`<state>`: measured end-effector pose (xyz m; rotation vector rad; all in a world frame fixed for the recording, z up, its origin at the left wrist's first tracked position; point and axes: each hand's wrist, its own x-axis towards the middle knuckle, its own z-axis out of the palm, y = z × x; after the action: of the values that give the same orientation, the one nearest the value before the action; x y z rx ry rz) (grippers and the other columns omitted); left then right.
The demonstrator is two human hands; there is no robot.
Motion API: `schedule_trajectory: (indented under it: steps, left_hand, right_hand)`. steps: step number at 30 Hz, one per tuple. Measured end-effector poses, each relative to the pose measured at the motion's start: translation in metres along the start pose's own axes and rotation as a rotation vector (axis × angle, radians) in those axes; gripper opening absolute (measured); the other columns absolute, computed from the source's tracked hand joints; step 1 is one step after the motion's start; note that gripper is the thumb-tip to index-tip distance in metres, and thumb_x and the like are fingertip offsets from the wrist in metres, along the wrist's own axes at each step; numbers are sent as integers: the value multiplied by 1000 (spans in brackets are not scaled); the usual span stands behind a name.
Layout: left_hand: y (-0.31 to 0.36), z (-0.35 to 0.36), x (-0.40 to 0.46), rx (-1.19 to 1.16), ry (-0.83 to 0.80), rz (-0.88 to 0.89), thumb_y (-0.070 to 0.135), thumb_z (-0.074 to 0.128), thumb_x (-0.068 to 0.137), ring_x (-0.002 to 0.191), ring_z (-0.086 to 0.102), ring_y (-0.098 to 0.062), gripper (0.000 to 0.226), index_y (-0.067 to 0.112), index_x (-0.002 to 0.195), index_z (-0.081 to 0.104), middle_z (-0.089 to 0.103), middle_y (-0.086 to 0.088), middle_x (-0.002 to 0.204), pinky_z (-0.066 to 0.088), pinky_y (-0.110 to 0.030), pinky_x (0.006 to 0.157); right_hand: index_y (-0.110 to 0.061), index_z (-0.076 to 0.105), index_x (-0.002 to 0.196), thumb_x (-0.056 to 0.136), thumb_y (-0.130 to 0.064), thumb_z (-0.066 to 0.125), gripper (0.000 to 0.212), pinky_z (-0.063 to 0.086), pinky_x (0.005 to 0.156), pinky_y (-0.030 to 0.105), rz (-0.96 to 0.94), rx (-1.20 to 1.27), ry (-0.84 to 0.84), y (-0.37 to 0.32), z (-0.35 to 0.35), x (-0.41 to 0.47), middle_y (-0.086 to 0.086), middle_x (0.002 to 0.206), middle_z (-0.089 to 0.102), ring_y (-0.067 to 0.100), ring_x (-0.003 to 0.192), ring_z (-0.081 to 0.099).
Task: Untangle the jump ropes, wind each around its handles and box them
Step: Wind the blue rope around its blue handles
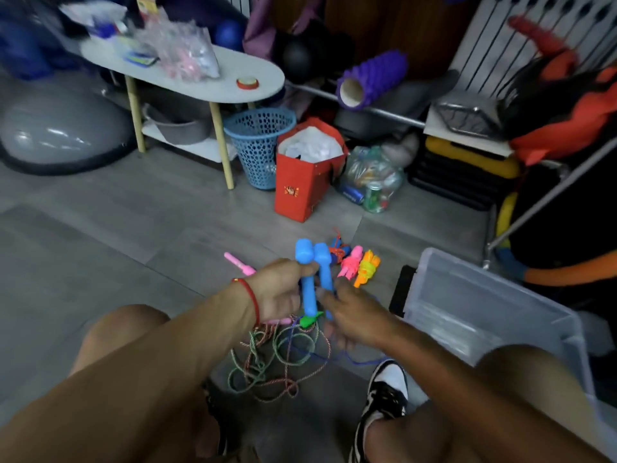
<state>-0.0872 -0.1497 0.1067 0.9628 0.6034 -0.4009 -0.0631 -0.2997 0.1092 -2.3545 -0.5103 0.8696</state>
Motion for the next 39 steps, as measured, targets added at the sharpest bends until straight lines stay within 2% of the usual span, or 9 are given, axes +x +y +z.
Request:
schedule_trajectory:
  steps: [2,4,10,18,23,26,29,34,39]
  left_hand:
    - [5,-5,-9,41,-25,-20,13,46,103,79,69,-27,24,1,121,57,67,-18,101,61,-36,59]
    - [8,-8,-18,107,-64,-23,11,51,101,81,69,-30,24,-1,121,57,68,-20,98,61,-37,62]
    - [10,-19,-25,236,-197,13,15,64,92,108,61,-37,37,9,129,59,63,-21,121,46,-63,101]
    - [19,-24,-40,409,-228,55,11,56,100,85,62,-38,36,15,135,54,66,-18,107,59,-47,71]
    - [25,-46,-55,548,-231,45,2,54,99,92,66,-43,33,2,132,48,66,-26,102,49,-66,93]
    - [26,-49,-64,599,-358,-1,-1,50,99,93,64,-42,31,1,130,50,65,-27,113,54,-57,86]
    - [28,-55,-71,620,-427,-44,0,56,92,80,64,-37,24,2,116,55,62,-24,102,55,-49,78]
    - [23,-72,-74,664,-413,-152,-2,56,83,78,63,-33,31,3,114,59,61,-21,93,54,-44,76]
    - [26,-79,-68,840,-394,-256,7,61,67,68,54,-27,52,-9,115,54,61,-12,76,49,-31,67]
  right_hand:
    - [-13,41,124,105,-45,37,38,52,78,45,-122,-206,59,3,8,-10,15,104,68,34,93,65]
    - [-15,41,129,104,-50,36,44,49,82,44,-196,-343,87,2,11,-20,13,112,66,34,104,62]
    - [-20,50,103,99,-62,38,44,50,78,41,-283,-373,129,4,5,-18,2,100,68,26,97,64]
    - [-26,48,88,96,-63,44,39,50,71,39,-448,-417,124,2,-25,-11,-10,69,52,17,72,58]
    - [-33,56,96,93,-38,65,10,52,71,36,-545,23,404,4,-61,-7,-12,82,60,5,73,58]
    - [-45,38,145,100,-27,61,54,46,104,33,-552,100,36,6,-72,-3,-28,141,44,5,125,51]
    - [-43,28,155,102,-19,58,65,34,107,10,-607,32,-223,1,-65,0,-24,157,32,-17,130,39]
    - [-22,54,136,94,-9,69,46,47,95,16,-516,183,-397,-9,-54,4,-9,114,66,-2,107,62]
    - [-11,67,108,93,-21,72,19,49,68,20,-468,87,-496,-18,-46,1,-8,81,68,8,73,62]
